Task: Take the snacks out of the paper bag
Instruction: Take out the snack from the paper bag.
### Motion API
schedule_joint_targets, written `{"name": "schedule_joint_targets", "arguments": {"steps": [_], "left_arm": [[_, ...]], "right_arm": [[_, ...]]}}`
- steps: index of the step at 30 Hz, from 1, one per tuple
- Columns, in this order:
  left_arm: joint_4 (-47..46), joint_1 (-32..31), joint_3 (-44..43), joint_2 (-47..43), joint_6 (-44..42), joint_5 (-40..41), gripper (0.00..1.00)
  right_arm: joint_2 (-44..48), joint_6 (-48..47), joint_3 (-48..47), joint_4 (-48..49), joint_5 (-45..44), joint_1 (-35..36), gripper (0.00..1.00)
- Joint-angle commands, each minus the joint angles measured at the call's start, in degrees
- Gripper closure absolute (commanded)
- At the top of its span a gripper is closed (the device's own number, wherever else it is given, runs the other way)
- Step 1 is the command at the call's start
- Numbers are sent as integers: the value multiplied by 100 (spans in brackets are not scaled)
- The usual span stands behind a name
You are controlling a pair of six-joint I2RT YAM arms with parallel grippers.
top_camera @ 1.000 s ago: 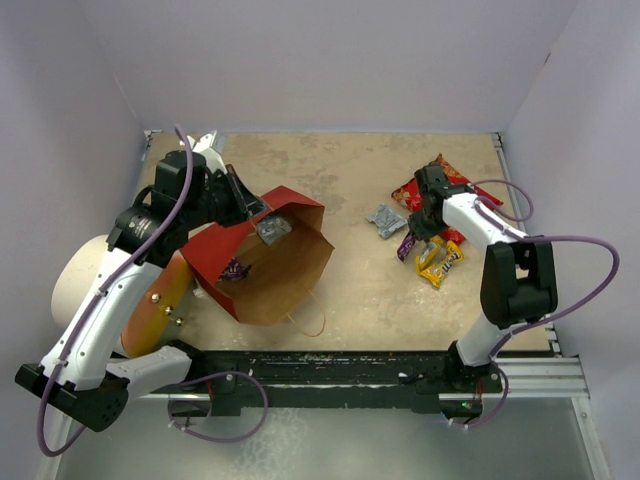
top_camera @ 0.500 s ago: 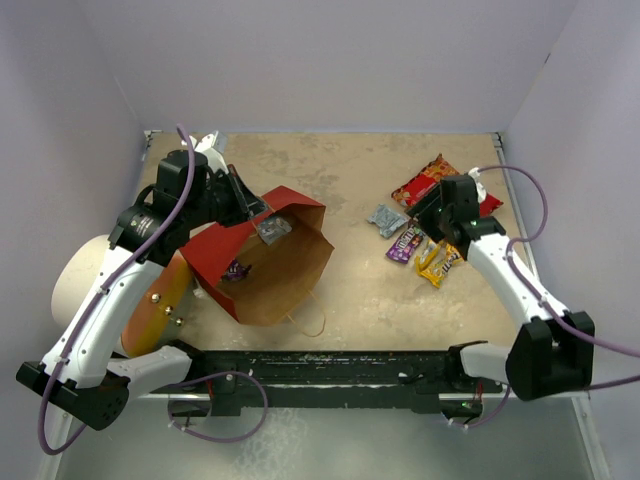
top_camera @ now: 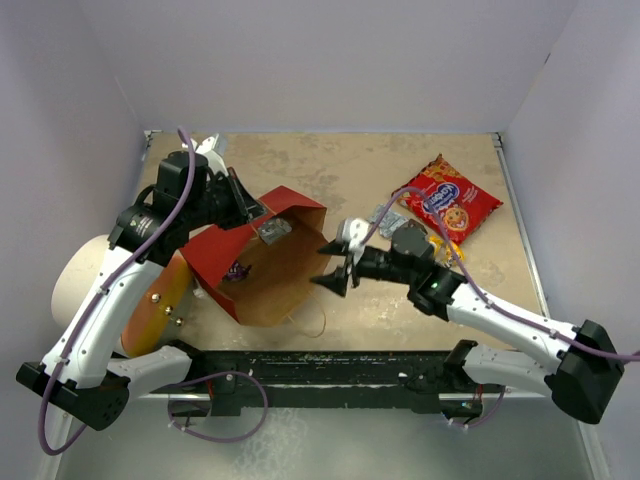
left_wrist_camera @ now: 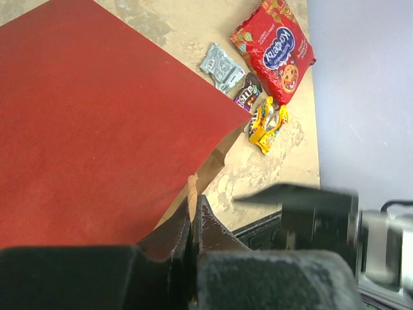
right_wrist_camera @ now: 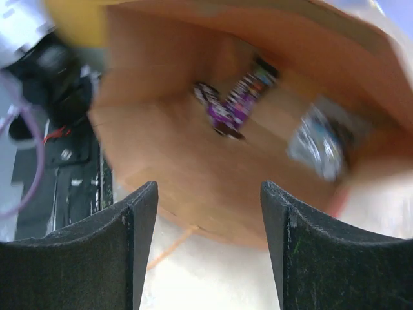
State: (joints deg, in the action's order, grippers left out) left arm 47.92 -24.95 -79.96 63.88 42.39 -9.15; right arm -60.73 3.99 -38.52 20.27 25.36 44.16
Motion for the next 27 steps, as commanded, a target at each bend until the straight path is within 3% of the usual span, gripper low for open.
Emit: {"name": "schedule_joint_targets", "arguments": {"steps": [1, 5, 10, 23, 27], "left_arm": [[-84, 43, -102, -141, -38, -140, 99], [-33, 43, -94, -127, 24, -270, 99], [8, 43, -176, -41, 109, -375, 100], [103, 40, -320, 119, 147, -481, 100], [144, 41, -352, 197, 101, -613, 100]], "right_arm": [[-384, -3352, -204, 652, 1002, 755, 33], [-1391, -4844, -901, 165, 1234, 1039, 34], [-2513, -5647, -1605, 264, 1205, 1269, 36], [-4193, -5949, -2463, 630, 1042, 1562, 35], [-4656, -5753, -2515, 1185, 723, 1585, 35]]}}
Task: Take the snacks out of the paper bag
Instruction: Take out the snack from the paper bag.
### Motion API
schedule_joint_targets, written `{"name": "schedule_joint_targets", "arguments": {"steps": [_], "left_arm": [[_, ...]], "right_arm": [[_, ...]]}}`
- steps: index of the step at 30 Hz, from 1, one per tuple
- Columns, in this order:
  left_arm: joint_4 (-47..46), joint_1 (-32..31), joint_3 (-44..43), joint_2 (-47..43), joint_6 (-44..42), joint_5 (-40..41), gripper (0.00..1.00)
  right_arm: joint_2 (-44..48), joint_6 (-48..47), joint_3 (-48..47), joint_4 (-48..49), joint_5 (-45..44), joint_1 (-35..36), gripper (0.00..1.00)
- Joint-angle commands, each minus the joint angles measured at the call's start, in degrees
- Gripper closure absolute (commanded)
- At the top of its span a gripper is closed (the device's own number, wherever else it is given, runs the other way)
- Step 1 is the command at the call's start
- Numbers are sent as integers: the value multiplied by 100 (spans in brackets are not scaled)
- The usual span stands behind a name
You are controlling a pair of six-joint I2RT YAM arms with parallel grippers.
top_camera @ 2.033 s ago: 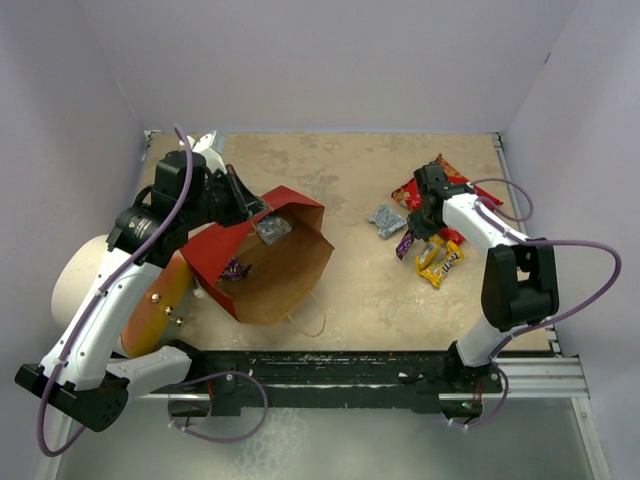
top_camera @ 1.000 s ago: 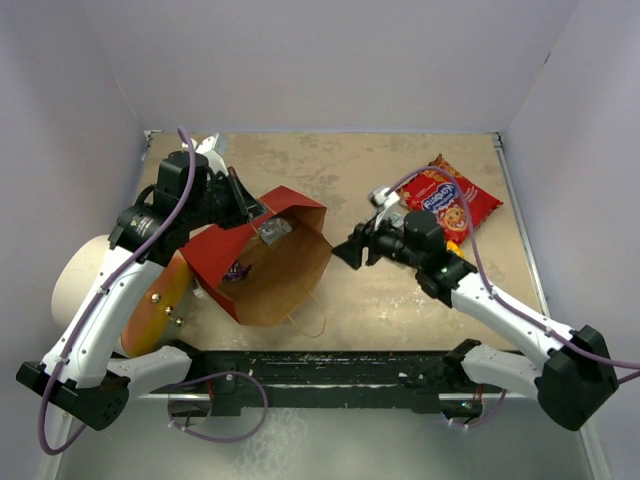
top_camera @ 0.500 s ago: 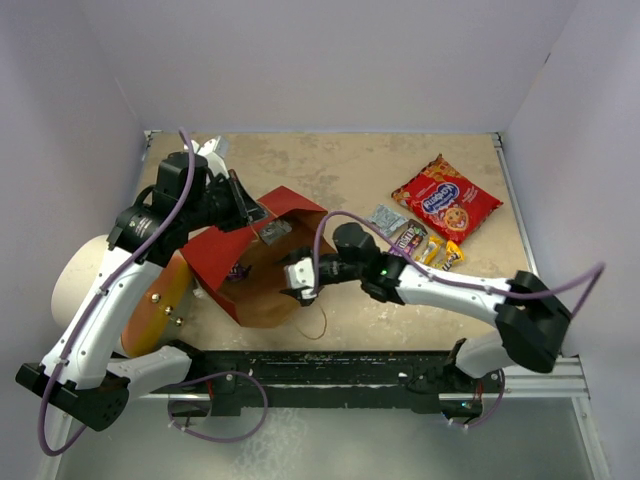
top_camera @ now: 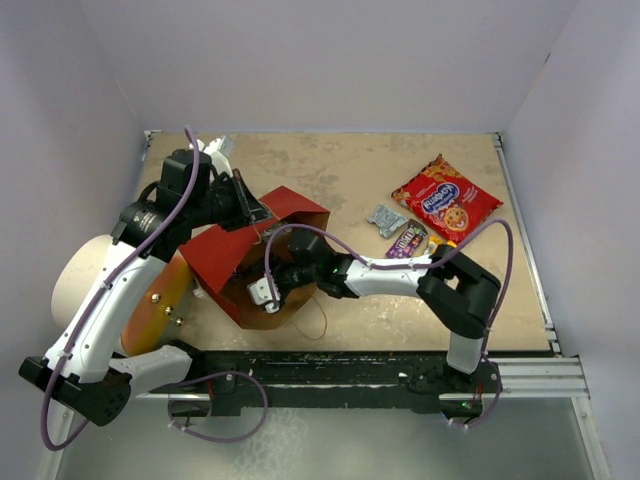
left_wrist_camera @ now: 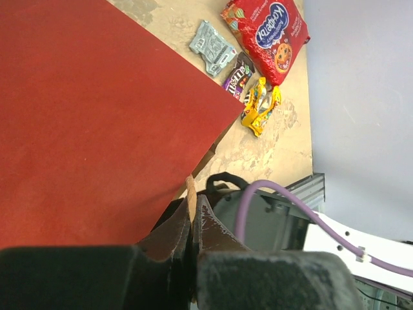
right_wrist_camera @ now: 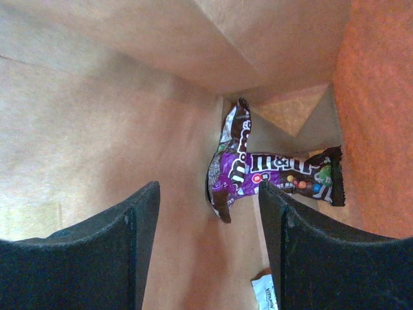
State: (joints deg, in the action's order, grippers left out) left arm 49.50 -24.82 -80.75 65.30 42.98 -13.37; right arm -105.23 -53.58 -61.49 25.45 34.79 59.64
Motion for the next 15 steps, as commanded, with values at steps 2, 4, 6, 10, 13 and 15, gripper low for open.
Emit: {"name": "schedule_joint_targets", "arguments": {"steps": [2, 4, 6, 10, 13, 15], "left_arm": [[4, 25, -291, 97, 20, -237, 100], [16, 25, -311, 124, 9, -289, 100], [17, 29, -333, 148, 0, -354, 100], [123, 25, -437, 231, -73, -440, 100], [154, 23, -501, 302, -89, -501, 100], [149, 30, -528, 333, -78, -533, 100]], "right_arm": [[-404, 70, -309, 767, -265, 37, 34], [-631, 130, -397, 899, -333, 34, 34], [-820, 199, -428, 1168, -466, 36, 34], [-1193, 269, -542, 1466, -479, 37, 34], [-1471, 270, -661, 1705, -693, 26, 34], [-1633, 295, -752, 1877, -889, 26, 34]]}}
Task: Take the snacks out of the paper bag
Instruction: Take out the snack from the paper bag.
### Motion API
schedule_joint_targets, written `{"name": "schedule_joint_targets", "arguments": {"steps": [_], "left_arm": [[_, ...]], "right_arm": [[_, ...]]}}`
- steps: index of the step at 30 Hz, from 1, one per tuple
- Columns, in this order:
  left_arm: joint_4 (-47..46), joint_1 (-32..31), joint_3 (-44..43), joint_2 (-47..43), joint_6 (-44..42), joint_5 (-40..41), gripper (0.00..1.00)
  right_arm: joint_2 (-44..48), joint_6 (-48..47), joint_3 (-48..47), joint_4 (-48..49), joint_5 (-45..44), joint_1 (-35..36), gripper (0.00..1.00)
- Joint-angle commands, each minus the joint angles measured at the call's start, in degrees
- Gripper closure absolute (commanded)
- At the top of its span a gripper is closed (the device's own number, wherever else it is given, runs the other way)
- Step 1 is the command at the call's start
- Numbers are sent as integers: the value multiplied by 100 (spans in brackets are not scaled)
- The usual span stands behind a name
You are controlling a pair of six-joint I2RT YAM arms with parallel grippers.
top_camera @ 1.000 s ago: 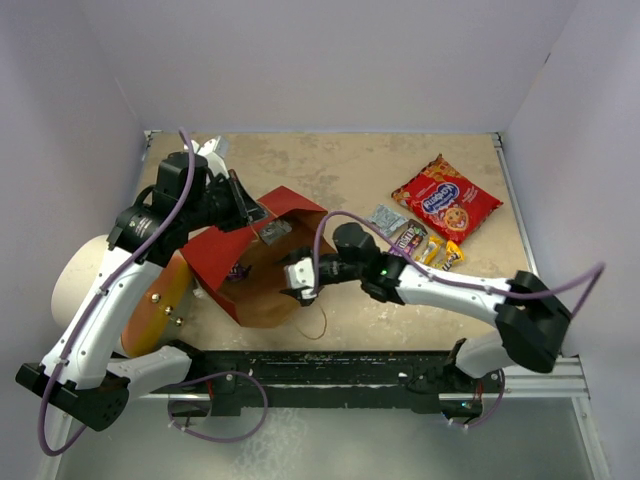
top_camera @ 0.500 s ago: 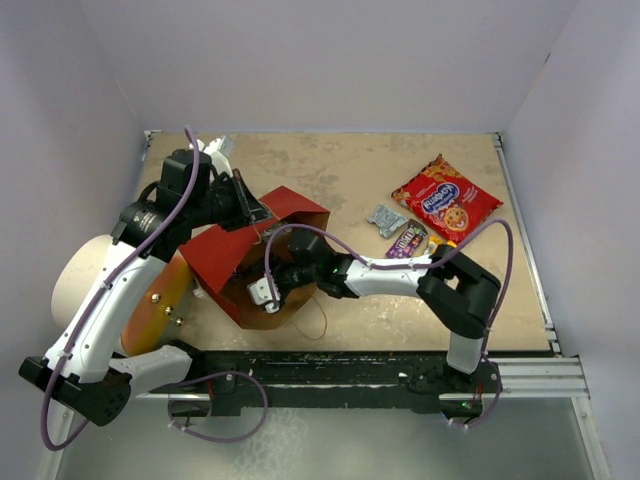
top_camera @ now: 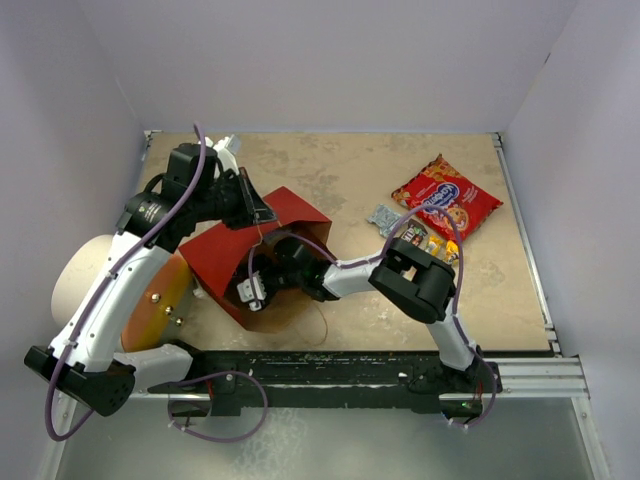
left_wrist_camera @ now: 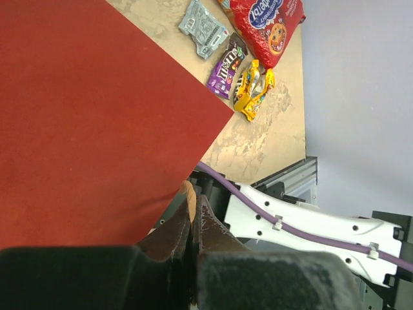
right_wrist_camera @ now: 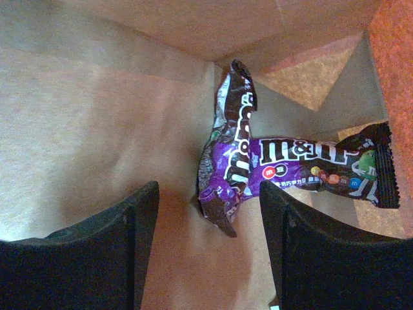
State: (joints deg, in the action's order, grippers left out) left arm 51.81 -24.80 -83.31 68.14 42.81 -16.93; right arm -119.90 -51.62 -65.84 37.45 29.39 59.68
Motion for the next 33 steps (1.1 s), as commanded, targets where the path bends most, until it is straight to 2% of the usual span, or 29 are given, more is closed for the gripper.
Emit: {"name": "schedule_joint_targets", "arguments": {"steps": [1, 5, 8, 17, 22, 24, 33], "left_arm": [[-90, 28, -282, 61, -47, -193, 100], [-83, 27, -154, 14, 45, -219, 100], [-52, 23, -118, -28, 62, -183, 100], [58, 27, -237, 46, 39, -117, 100], [163, 27, -222, 28, -18, 53, 100], [172, 28, -205, 40, -26, 73, 100], [89, 41, -200, 58, -41, 282, 100]], "right_arm": [[-259, 123, -356, 765, -403, 26, 34], [-580, 152, -573, 886, -408, 25, 34], [-780, 140, -733, 928, -468, 25, 38], [-935, -343, -936, 459, -624, 12, 63], [-885, -343, -990, 184, -564, 17, 85], [-809, -288, -1033, 13, -534, 17, 90], [136, 130, -268, 224, -538, 15, 98]]}}
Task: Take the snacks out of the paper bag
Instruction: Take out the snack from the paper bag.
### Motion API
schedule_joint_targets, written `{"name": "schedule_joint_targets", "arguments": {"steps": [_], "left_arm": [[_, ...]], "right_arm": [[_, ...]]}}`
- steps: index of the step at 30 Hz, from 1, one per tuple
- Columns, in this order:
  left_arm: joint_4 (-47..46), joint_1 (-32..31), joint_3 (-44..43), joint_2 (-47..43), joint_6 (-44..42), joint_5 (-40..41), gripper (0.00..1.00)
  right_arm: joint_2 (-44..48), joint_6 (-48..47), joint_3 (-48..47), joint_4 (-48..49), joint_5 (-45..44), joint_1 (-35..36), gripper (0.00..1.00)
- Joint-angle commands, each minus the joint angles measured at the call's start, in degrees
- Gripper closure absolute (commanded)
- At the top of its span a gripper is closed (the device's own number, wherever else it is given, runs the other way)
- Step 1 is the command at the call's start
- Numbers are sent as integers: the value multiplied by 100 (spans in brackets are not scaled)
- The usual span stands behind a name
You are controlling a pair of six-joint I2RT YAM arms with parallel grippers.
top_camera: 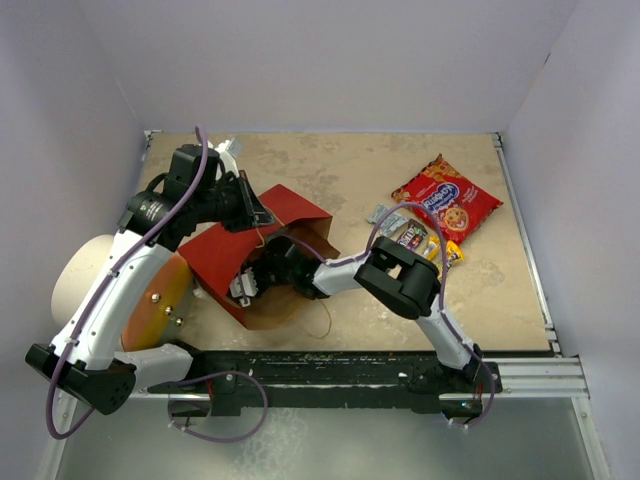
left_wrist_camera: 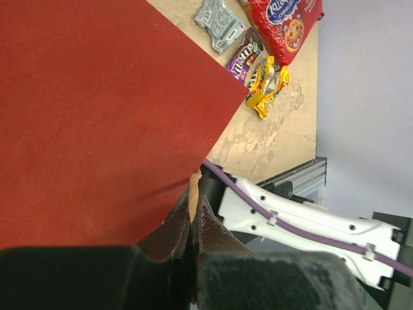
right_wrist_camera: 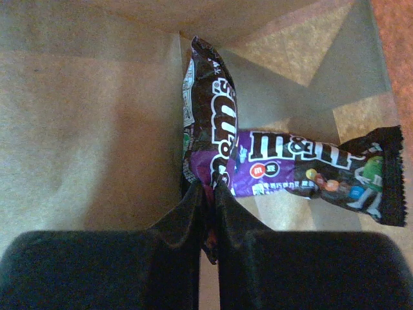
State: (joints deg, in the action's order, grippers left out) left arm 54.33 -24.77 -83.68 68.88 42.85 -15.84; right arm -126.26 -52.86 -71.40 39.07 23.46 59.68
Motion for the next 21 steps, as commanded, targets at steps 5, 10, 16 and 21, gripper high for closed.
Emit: {"name": "schedule_joint_targets", "arguments": {"steps": [5, 10, 16, 21], "left_arm": [[-201, 49, -63, -151, -29, 199, 100], [-278, 56, 159, -341, 40, 166, 100], [-493, 60, 358, -534, 82, 177, 100], [-661, 60, 387, -576, 65, 186, 100]], "right_arm": [[1435, 517, 717, -224, -2, 18, 100], [2070, 1265, 1292, -58, -77, 24, 100], [2788, 1799, 1781, -308, -169, 26, 100], [3214, 2270, 1890, -480, -176, 30, 100]]}}
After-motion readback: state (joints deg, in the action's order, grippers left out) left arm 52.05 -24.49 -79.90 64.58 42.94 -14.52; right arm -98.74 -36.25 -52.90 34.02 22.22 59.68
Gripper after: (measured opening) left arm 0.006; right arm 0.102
